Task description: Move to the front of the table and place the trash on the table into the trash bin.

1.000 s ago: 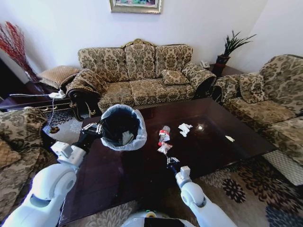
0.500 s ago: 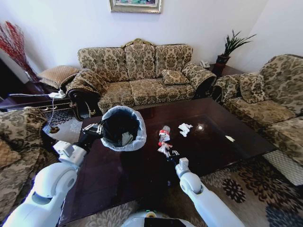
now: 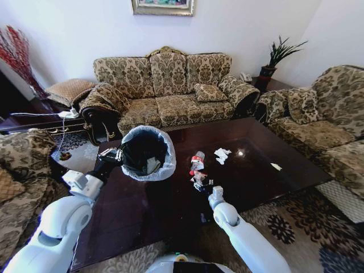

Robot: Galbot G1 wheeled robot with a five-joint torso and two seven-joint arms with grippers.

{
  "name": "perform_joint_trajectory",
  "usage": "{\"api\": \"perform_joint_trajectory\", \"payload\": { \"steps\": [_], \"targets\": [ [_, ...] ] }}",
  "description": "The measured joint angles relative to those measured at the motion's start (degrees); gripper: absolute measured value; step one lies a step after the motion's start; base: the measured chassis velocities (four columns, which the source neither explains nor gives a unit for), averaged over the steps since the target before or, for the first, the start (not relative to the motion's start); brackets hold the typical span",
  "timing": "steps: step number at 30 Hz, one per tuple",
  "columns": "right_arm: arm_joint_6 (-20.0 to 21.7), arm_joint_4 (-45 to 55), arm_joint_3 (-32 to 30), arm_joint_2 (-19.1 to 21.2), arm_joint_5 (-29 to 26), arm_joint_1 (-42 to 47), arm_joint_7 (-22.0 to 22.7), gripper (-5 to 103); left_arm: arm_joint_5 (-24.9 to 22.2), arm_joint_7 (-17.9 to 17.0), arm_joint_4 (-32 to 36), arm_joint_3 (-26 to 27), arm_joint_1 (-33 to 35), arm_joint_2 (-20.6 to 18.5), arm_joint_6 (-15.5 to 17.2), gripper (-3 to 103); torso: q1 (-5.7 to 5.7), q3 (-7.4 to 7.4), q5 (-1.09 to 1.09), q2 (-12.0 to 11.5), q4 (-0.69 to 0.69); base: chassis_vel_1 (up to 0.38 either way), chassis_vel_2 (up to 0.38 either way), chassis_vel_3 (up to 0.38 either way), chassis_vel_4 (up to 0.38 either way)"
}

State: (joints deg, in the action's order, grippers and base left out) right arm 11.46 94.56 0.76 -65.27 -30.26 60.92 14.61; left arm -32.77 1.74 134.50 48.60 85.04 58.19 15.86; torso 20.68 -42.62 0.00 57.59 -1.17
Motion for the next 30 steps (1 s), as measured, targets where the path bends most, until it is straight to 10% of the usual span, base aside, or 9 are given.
{"api": "perform_joint_trajectory", "payload": {
  "steps": [20, 30],
  "targets": [
    [-0.52, 0.99, -0.61, 0.83, 0.18, 0.46, 1.55, 2, 0.16, 0.62, -0.09, -0.03, -0.13, 0.43, -0.73, 2, 0.0, 0.0, 0.01, 0.0, 0.0, 0.0, 0.0, 0.0, 0.0],
    [1.41, 15.35, -4.01, 4.77, -3.26, -1.5, 7.16, 0, 0.21, 0.9, -0.09, -0.2, -0.26, 0.28, -0.62, 2, 0.0, 0.0, 0.02, 0.0, 0.01, 0.0, 0.0, 0.0, 0.0]
  ]
}}
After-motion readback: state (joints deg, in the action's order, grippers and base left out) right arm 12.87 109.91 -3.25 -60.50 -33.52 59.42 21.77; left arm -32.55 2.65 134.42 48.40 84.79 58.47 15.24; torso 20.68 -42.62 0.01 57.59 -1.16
